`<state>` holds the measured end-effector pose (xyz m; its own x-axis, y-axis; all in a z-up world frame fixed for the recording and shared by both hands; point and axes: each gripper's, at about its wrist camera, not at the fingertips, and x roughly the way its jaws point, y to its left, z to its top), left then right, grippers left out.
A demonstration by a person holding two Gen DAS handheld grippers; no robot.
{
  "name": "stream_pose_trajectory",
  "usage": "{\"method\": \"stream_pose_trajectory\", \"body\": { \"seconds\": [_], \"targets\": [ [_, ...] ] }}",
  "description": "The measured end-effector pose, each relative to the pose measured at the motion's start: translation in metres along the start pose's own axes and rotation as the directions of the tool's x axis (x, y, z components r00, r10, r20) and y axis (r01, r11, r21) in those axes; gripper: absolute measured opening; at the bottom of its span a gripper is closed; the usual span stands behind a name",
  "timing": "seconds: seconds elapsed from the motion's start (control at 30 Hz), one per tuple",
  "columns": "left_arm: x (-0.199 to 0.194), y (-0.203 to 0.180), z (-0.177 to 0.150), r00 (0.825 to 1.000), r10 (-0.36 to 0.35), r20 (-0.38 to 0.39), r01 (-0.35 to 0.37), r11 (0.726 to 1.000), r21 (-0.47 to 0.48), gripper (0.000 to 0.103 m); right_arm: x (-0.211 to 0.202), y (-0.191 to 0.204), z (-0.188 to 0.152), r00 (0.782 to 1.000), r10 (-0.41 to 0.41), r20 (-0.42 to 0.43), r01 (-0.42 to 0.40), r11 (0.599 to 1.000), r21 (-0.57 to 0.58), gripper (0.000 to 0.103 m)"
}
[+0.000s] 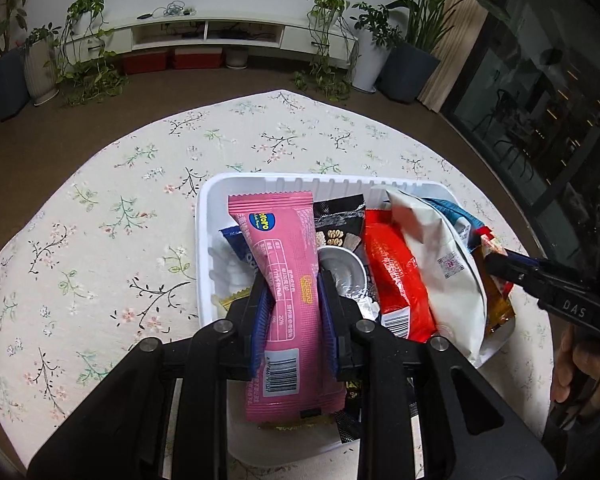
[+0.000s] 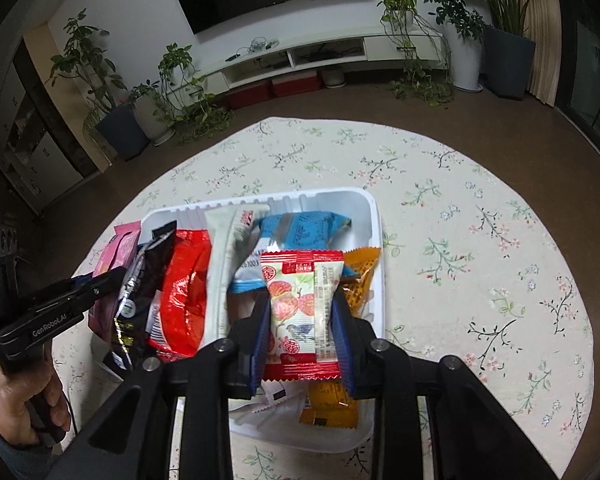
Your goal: Organize snacks
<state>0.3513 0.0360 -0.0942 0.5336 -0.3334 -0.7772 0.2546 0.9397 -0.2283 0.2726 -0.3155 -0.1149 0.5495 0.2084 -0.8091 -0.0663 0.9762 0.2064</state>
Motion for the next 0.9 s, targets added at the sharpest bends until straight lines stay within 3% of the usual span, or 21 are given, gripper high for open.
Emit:
{"method": "stream_pose_trajectory", "body": {
  "seconds": [0.1,0.23,0.7,0.9],
  "targets": [
    [0.003,0.0,-0.003,1.0,0.0,-0.001,0.0,1.0,-0.002,0.027,0.006,0.003,-0.003,1.0,-0.01,-0.01,0.01,1.0,-0.014,0.033],
    [0.008,0.006,-0.009,1.0,0.001,-0.003,-0.001,1.0,-0.02,0.05,0.011,0.012,-0.007,0.999,-0.028,-0.018,0.027,0.998,-0.054,0.039],
    [-0.01,0.006,-0.013,0.999,0.016,0.029,-0.016,1.0,-0.019,0.068,-0.001,0.013,-0.011,0.999,-0.046,0.008,0.046,0.997,-0.055,0.046],
    [-0.039,0.005,-0.021,0.996,0.047,0.077,-0.045,0.999,-0.026,0.084,-0.024,0.015,-0.012,0.997,-0.057,0.055,0.06,0.997,-0.054,0.047]
  ]
}}
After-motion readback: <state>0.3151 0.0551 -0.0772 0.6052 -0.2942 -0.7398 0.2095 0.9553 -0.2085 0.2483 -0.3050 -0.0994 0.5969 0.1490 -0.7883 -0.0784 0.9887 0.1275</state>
